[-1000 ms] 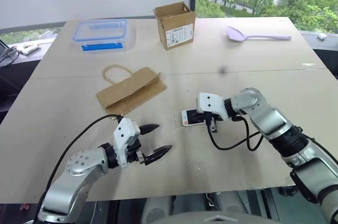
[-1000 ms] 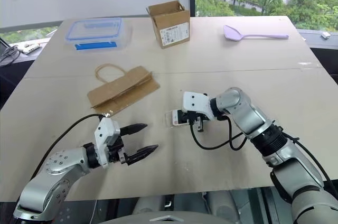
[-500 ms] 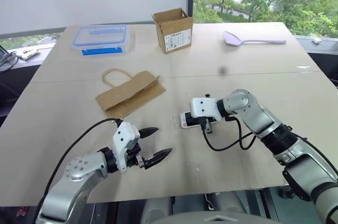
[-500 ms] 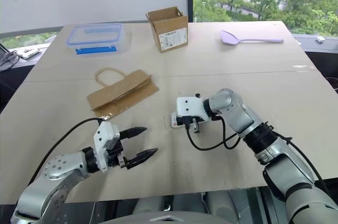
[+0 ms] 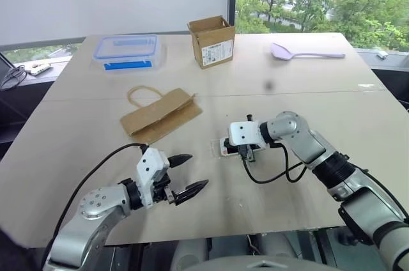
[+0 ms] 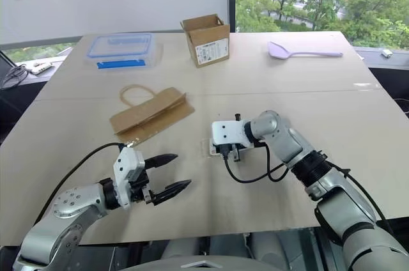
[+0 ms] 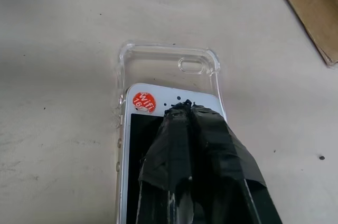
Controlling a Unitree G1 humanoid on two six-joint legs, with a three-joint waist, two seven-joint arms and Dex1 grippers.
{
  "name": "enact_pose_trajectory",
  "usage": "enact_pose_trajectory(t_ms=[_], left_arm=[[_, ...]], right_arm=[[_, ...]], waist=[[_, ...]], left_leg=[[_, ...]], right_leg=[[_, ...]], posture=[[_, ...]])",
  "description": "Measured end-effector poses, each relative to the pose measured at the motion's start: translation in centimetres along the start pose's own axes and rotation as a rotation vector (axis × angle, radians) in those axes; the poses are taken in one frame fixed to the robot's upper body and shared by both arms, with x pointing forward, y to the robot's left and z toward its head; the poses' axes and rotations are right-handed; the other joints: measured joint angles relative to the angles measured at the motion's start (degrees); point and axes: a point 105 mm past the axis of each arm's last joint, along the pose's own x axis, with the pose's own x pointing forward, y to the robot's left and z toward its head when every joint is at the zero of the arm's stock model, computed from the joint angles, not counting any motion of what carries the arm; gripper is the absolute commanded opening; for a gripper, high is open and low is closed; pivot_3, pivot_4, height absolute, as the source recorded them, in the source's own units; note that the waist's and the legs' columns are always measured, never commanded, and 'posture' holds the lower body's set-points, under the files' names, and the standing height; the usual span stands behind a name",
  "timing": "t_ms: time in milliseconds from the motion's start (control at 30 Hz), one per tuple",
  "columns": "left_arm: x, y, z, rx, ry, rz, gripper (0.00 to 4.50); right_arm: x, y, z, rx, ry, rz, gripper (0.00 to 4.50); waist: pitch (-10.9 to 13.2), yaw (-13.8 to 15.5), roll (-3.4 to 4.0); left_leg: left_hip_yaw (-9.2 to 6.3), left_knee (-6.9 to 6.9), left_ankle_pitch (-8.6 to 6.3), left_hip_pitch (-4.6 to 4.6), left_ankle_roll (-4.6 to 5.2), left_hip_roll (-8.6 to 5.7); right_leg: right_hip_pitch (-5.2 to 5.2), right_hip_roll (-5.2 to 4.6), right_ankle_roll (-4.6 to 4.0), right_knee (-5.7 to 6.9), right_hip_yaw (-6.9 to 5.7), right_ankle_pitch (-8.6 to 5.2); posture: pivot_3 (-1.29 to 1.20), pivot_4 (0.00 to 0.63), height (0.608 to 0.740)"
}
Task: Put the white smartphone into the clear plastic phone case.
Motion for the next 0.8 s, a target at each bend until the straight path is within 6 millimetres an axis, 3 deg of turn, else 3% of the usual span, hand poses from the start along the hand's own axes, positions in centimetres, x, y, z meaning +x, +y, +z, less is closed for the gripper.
enact_pose_trajectory(t_ms=[233,267,333,567,800], left_arm=[[0.2,0.2,0.3,0.011,-0.006,-0.013,4.50],[0.2,0.2,0.2,0.009,-0.006,-0.015,4.09],[0.2,0.3,0.2,0.007,-0.005,-0.016,3.75],[0.2,0.4,0.2,0.005,-0.004,-0.027,0.52],[0.2,0.4,0.1,0.005,-0.003,-0.027,0.52]], right_arm=[[-2.0,0.3,1.9,0.250,-0.113,0.008,0.08],[-2.8,0.3,2.3,0.257,-0.123,0.006,0.00],[-3.5,0.3,2.6,0.253,-0.130,-0.001,0.00],[-4.0,1.4,1.5,0.274,-0.087,0.014,0.00],[-3.2,1.4,1.4,0.144,-0.035,0.025,0.00]], waist=[[0.8,-0.1,0.18],[0.9,-0.1,0.18],[1.1,-0.1,0.16],[1.9,-0.2,-0.06],[2.0,-0.3,-0.16]], left_leg=[[-0.02,-0.18,0.18,-1.11,0.30,-0.05],[-0.07,-0.20,0.19,-1.40,0.30,-0.04],[-0.08,-0.21,0.18,-1.39,0.30,-0.08],[-0.03,-0.29,0.18,-1.37,0.30,-0.09],[-0.02,-0.01,0.18,-1.21,0.30,-0.02]], right_leg=[[-0.95,-0.06,-0.18,-0.07,-0.69,0.14],[-1.22,0.26,-0.16,-0.05,-0.76,0.15],[-1.20,0.37,-0.14,-0.06,-0.79,0.16],[-1.20,0.54,-0.14,-0.11,-0.79,0.12],[-1.01,0.65,-0.16,0.01,-0.79,0.13]], posture=[[0.00,0.150,0.740],[0.00,0.150,0.740],[0.00,0.150,0.740],[0.00,0.150,0.740],[0.00,0.150,0.740]])
